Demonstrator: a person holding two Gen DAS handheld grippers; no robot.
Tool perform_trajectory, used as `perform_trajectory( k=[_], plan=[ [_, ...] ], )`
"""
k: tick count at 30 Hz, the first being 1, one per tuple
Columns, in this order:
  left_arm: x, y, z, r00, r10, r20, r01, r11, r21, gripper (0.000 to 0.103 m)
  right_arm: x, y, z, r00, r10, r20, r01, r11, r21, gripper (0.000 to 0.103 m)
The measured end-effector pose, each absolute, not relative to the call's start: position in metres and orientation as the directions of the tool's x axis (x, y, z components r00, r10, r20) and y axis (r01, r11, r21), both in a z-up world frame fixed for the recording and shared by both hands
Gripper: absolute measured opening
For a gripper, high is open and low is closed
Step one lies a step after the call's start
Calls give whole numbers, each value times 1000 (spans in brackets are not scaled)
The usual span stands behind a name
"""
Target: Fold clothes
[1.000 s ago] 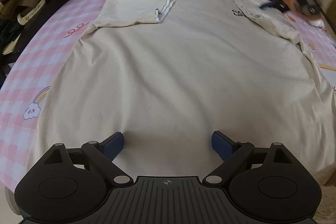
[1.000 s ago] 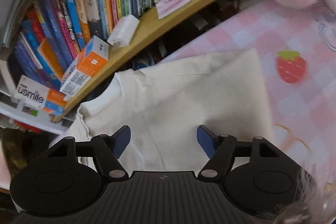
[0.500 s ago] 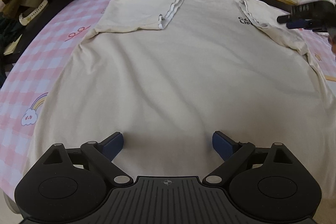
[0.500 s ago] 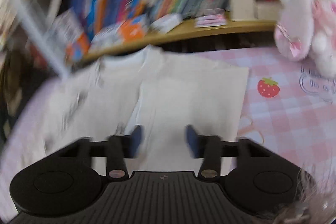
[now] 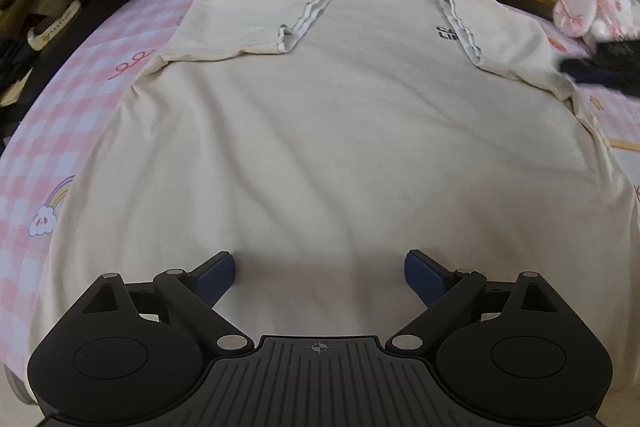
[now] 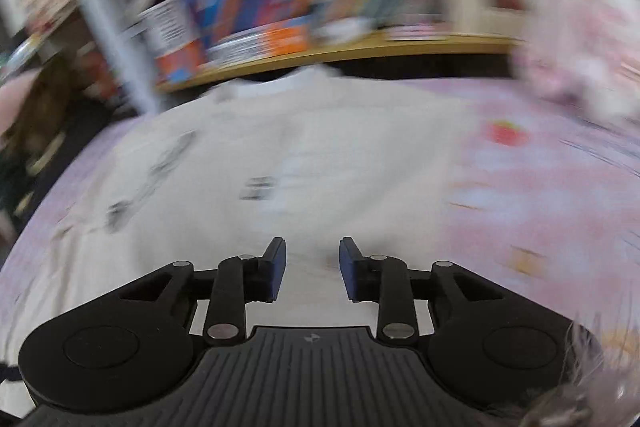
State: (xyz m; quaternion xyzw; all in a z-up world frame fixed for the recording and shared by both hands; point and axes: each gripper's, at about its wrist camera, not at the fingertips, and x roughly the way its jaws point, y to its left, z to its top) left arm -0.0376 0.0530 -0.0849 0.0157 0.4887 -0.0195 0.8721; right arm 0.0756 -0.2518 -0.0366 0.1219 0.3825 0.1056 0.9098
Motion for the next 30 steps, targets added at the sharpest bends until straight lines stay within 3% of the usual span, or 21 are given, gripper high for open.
perform_trajectory(
  k=[4, 10, 11, 12, 17, 30],
  plan=[
    [-33, 47, -86, 524, -13, -851, 39, 999, 9, 96, 75, -296, -54, 651, 244, -719, 35, 936, 350, 29],
    [-36, 36, -86, 518, -25, -855, 61, 998, 8, 96, 93, -293, -65, 622, 315, -716, 38, 902, 430, 28],
    [-36, 34, -86, 516, -27, -856, 64, 998, 7, 96, 94, -291, -65, 622, 312, -718, 32, 906, 422, 22],
    [-37, 33, -86, 515, -29, -856, 66, 998, 7, 96, 95, -290, -65, 619, 291, -730, 38, 917, 397, 4],
    [-40, 36, -87, 515, -36, -856, 71, 997, 1, 96, 92, -305, -65, 633, 248, -734, 95, 916, 391, 4],
    [-57, 50, -88, 521, -10, -853, 21, 1000, 1, 96, 96, -302, -62, 621, 261, -739, 30, 935, 354, 5]
  ],
)
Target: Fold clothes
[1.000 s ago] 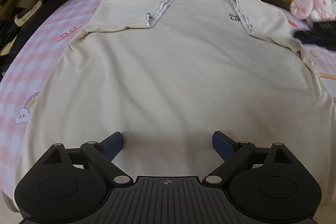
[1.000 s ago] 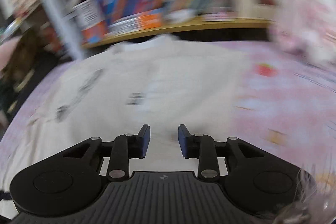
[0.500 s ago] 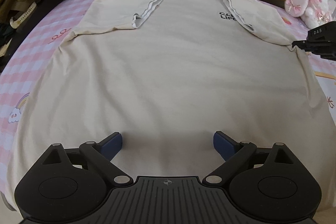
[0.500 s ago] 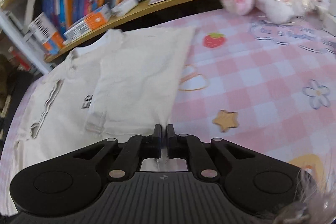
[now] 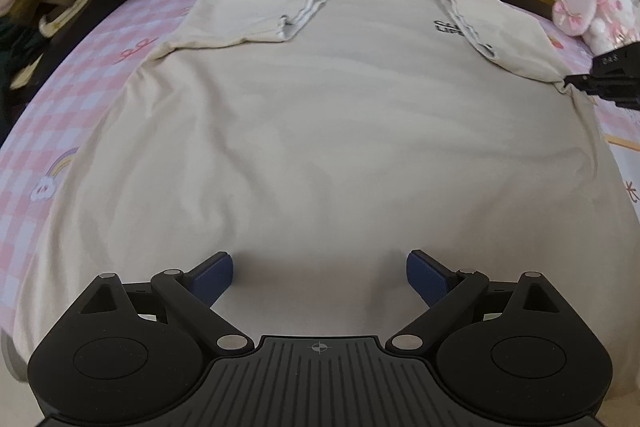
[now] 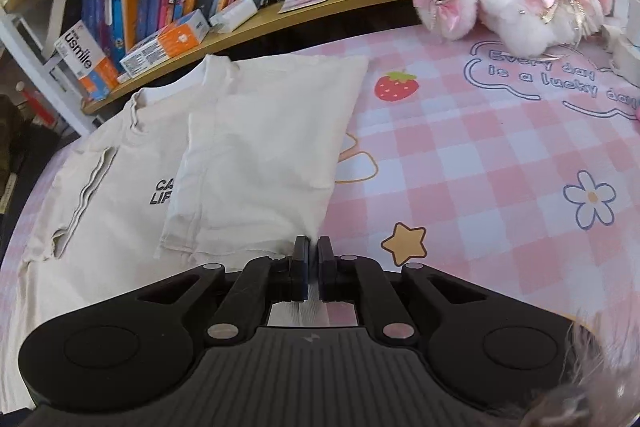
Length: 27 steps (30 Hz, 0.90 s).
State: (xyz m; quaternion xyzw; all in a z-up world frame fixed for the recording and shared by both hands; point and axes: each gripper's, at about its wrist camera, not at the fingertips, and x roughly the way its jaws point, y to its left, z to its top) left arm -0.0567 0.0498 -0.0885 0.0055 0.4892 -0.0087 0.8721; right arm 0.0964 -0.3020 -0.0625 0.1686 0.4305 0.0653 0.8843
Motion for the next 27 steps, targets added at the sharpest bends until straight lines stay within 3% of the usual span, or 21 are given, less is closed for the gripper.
perform_trajectory(
  k=[4, 7, 14, 17, 27],
  plan=[
    [-62, 52, -88, 524, 10, -851, 7, 1000, 16, 96, 92, -307, -63, 623, 290, -727, 29, 920, 392, 12],
    [-66, 54, -86, 531, 25, -847, -5, 1000, 26, 96, 81, -305, -59, 627, 292, -722, 19, 921, 390, 37],
    [-65, 59, -81, 559, 8, -829, -9, 1000, 4, 96, 37, -301, -52, 634, 232, -737, 13, 951, 310, 42],
    [-64, 58, -78, 579, -20, -815, 31, 1000, -2, 96, 10, -304, -47, 651, 174, -739, 35, 966, 257, 55],
    [-76, 76, -66, 636, -131, -760, 143, 988, -51, 96, -87, -284, -45, 662, 20, -749, 148, 976, 157, 72]
  ],
)
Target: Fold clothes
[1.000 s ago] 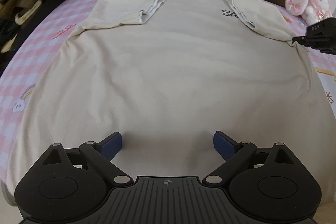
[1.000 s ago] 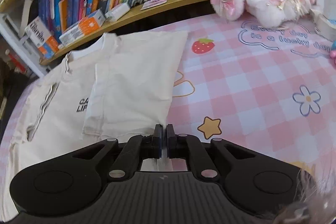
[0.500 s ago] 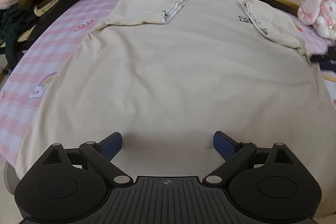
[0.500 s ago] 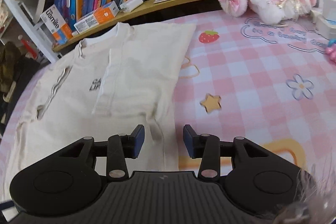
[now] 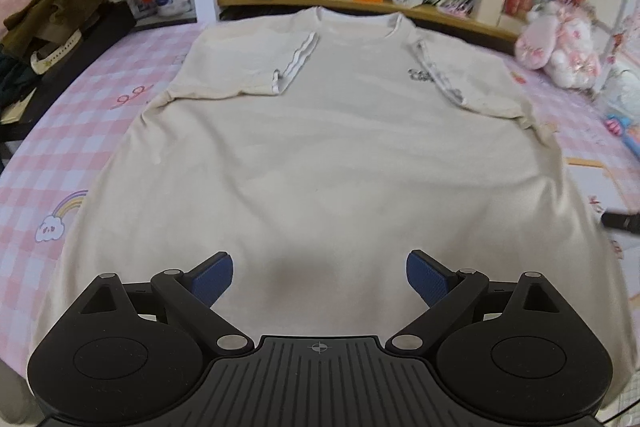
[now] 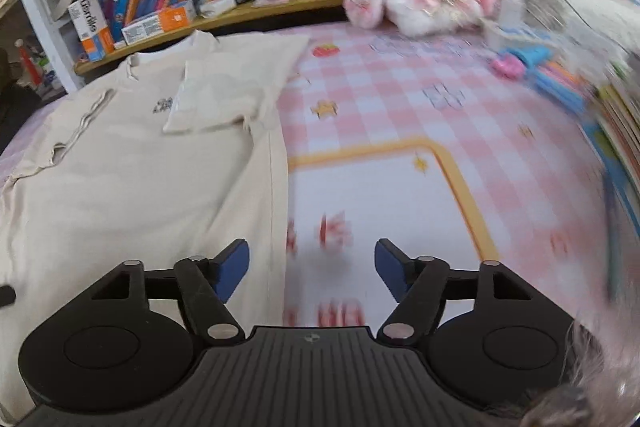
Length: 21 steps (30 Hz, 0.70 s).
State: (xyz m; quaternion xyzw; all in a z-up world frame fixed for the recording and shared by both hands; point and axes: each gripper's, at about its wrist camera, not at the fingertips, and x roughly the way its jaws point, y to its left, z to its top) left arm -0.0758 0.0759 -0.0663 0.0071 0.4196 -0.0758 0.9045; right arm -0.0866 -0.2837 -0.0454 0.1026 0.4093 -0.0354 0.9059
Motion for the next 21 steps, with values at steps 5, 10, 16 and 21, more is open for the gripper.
perform_trajectory(
  k=[5, 10, 16, 21],
  plan=[
    [-101, 99, -67, 645, -163, -746, 189, 981, -50, 96, -117, -255, -41, 663, -30, -748, 173, 978, 114, 78],
    [-135, 136, -69, 651, -170, -740, 190, 980, -59, 96, -153, -224, -35, 681, -65, -729, 207, 972, 107, 81],
    [-169, 179, -68, 672, -163, -723, 147, 985, -85, 96, -206, -184, -34, 706, -101, -701, 215, 974, 76, 84],
    [-184, 197, -68, 676, -173, -716, 145, 984, -100, 96, -239, -165, -36, 701, -122, -703, 233, 970, 65, 85]
  ],
)
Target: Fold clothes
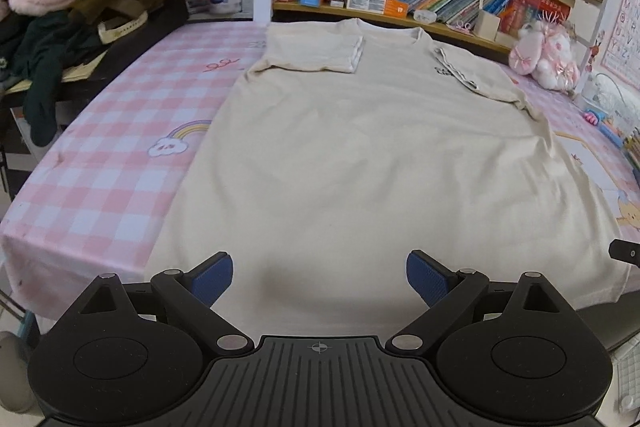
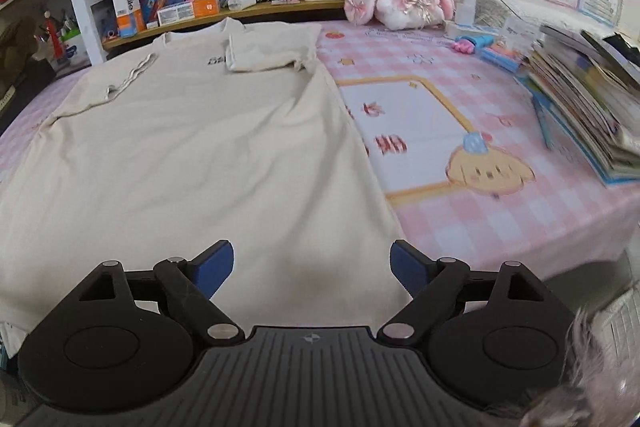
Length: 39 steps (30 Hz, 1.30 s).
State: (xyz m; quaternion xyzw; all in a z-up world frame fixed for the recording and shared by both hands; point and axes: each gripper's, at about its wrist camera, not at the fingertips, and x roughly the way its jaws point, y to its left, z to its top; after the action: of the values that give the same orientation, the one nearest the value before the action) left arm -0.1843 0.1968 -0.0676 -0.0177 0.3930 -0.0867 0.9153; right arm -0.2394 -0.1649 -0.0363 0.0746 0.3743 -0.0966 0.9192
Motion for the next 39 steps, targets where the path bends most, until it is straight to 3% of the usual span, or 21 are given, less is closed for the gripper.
perform_trajectory(
  k=[8, 29, 39],
  plan=[
    [-195, 221, -69, 658, -202, -725, 133, 979, -152, 96, -264, -160, -35, 689, -140, -711, 298, 949, 102, 85],
    [-191, 232, -77, 646, -135, -751, 84, 991, -106, 96, -285, -186, -45, 649, -179, -739, 402, 906, 133, 85],
    [-182, 258, -78, 645, -138, -752, 37, 988, -149, 95, -278, -216, -59, 618, -145, -773, 420, 892, 168, 85]
  ],
)
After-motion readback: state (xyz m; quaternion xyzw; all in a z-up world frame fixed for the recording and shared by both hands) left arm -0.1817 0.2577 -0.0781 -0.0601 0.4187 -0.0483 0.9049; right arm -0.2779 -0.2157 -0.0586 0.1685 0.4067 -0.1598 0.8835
